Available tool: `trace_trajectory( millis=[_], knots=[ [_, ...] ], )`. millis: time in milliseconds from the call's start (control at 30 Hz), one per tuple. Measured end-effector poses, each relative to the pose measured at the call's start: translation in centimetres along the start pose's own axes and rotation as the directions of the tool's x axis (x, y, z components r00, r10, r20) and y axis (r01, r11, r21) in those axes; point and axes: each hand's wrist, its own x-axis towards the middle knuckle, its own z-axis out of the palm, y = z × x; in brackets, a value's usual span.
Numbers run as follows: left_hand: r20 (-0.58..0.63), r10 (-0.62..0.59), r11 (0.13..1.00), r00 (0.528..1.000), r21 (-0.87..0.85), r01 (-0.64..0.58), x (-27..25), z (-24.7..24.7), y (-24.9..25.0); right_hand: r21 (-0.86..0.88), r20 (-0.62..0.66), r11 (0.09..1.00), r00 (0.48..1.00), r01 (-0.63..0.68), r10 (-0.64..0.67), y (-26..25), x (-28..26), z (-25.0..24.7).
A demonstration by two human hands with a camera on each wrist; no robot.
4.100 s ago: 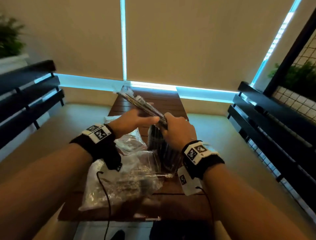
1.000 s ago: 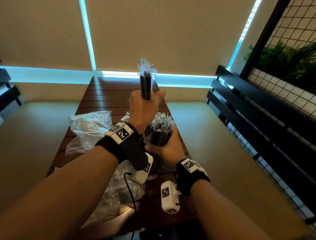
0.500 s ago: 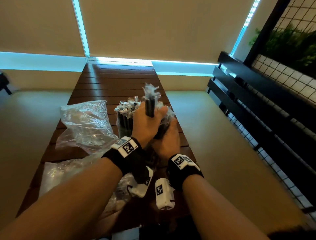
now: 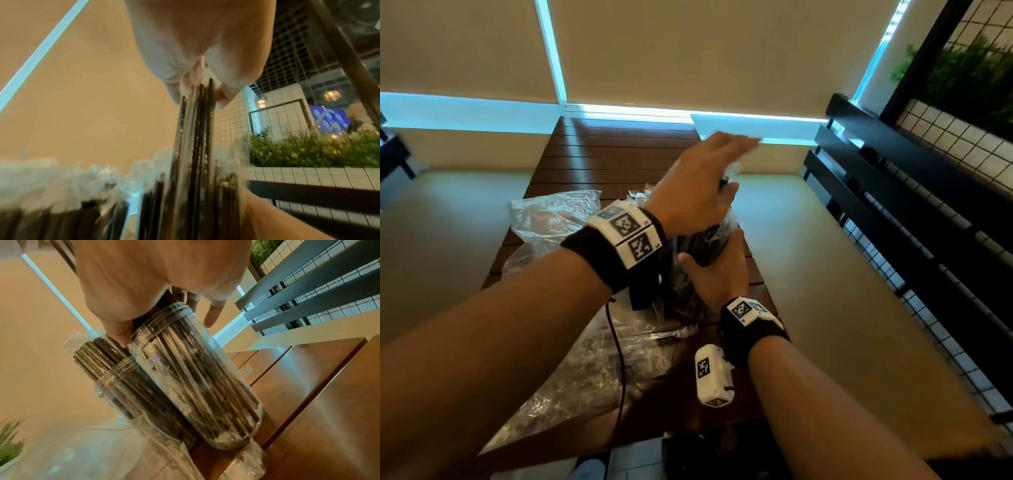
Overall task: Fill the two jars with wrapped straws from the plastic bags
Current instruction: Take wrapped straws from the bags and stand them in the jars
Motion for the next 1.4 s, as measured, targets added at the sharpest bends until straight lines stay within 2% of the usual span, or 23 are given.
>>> trace_trajectory(
  millis=[100, 167, 267, 300, 367, 467, 567, 667, 767, 800, 867, 933, 1000, 1033, 1067, 1100, 1133, 1167, 1200, 1233, 1267, 1333, 1400],
  knots=[
    [0.115, 0.011, 0.993, 0.993, 0.112, -0.024, -0.5, 1.1, -0.6, -0.043, 0.034, 0.998, 0.999, -0.036, 0.038, 0.2, 0.3, 0.2],
    [0.16, -0.001, 0.988, 0.987, 0.154, -0.024, -2.3, 2.2, -1.5, -0.085, 0.028, 0.996, 1.0, 0.002, 0.001, 0.4, 0.5, 0.5],
    [0.309, -0.093, 0.962, 0.947, 0.274, 0.005, -5.9, 3.8, -2.5, -0.208, 0.03, 0.974, 0.996, 0.088, -0.084, 0.6, 0.6, 0.5],
    [0.336, -0.12, 0.949, 0.934, 0.316, 0.008, -6.3, 3.8, -2.6, -0.218, 0.032, 0.973, 0.997, 0.078, -0.072, 0.7, 0.6, 0.4],
    [0.342, -0.152, 0.932, 0.927, 0.363, 0.019, -5.1, 3.4, -2.2, -0.166, 0.043, 0.986, 0.999, 0.032, -0.025, 0.7, 0.4, 0.1],
    [0.261, -0.164, 0.93, 0.951, 0.363, 0.061, -2.9, 2.7, -1.2, -0.08, 0.01, 0.994, 0.997, 0.075, -0.074, 0.7, 0.3, -0.2],
    [0.378, -0.213, 0.917, 0.901, 0.396, 0.05, -4.5, 4.3, -1.9, -0.171, 0.06, 0.98, 0.994, 0.099, -0.09, 0.8, 0.0, -0.2],
    [0.392, -0.203, 0.911, 0.897, 0.412, 0.027, -6.5, 5.5, -3.0, -0.027, 0.019, 0.998, 0.998, 0.064, -0.064, 0.2, -0.6, -0.8],
    [0.467, -0.227, 0.936, 0.855, 0.348, 0.058, -5.8, 4.5, -2.9, -0.168, 0.021, 0.983, 0.997, -0.071, 0.076, -0.1, -1.4, -1.3],
    [0.471, -0.215, 0.952, 0.856, 0.298, 0.075, -5.6, 3.7, -2.6, -0.236, 0.0, 0.962, 0.99, -0.139, 0.143, -0.3, -1.9, -1.6],
    [0.347, -0.16, 0.975, 0.924, 0.202, 0.093, -5.5, 1.7, -2.3, -0.311, -0.027, 0.937, 0.987, -0.157, 0.157, -0.5, -3.2, -2.3],
    [0.116, -0.133, 0.987, 0.984, 0.107, 0.121, -6.3, -0.6, -2.0, -0.395, 0.032, 0.917, 0.997, -0.054, 0.072, -0.4, -4.7, -2.9],
    [-0.077, -0.186, 0.982, 0.98, 0.024, 0.188, -7.9, -2.6, -2.8, -0.441, 0.17, 0.895, 0.985, 0.066, 0.011, -0.2, -5.7, -2.9],
    [-0.102, -0.231, 0.972, 0.967, 0.021, 0.235, -8.9, -3.7, -3.3, -0.457, 0.264, 0.881, 0.965, 0.126, -0.001, -0.2, -6.1, -2.7],
    [-0.067, -0.29, 0.954, 0.955, 0.061, 0.294, -10.2, -4.6, -4.3, -0.466, 0.374, 0.865, 0.927, 0.188, 0.0, -0.3, -6.3, -2.1],
    [0.038, -0.366, 0.922, 0.93, 0.149, 0.357, -11.5, -5.5, -5.2, -0.463, 0.491, 0.847, 0.871, 0.262, -0.001, -0.5, -6.6, -1.5],
    [0.214, -0.462, 0.872, 0.861, 0.287, 0.397, -13.0, -6.2, -6.2, -0.454, 0.594, 0.832, 0.804, 0.32, 0.014, -0.7, -6.7, -0.6],
    [0.402, -0.567, 0.808, 0.719, 0.441, 0.39, -14.7, -6.5, -7.0, -0.439, 0.671, 0.82, 0.741, 0.366, 0.028, -0.8, -6.8, 0.2],
    [0.539, -0.653, 0.748, 0.532, 0.571, 0.339, -16.5, -6.7, -7.9, -0.426, 0.721, 0.812, 0.692, 0.399, 0.038, -0.8, -6.9, 1.1],
    [0.605, -0.708, 0.703, 0.364, 0.656, 0.276, -18.4, -6.8, -8.6, -0.418, 0.747, 0.805, 0.664, 0.422, 0.041, -0.8, -7.0, 2.0],
    [0.617, -0.746, 0.666, 0.251, 0.707, 0.239, -20.1, -6.8, -9.1, -0.421, 0.758, 0.8, 0.65, 0.428, 0.051, -1.0, -7.1, 2.9],
    [0.612, -0.775, 0.63, 0.156, 0.73, 0.267, -23.6, -6.8, -10.0, -0.424, 0.784, 0.791, 0.616, 0.441, 0.078, -1.3, -7.4, 4.7],
    [0.595, -0.791, 0.605, 0.143, 0.728, 0.322, -26.3, -6.8, -10.8, -0.417, 0.827, 0.776, 0.552, 0.472, 0.109, -1.1, -7.5, 6.8]
  ],
)
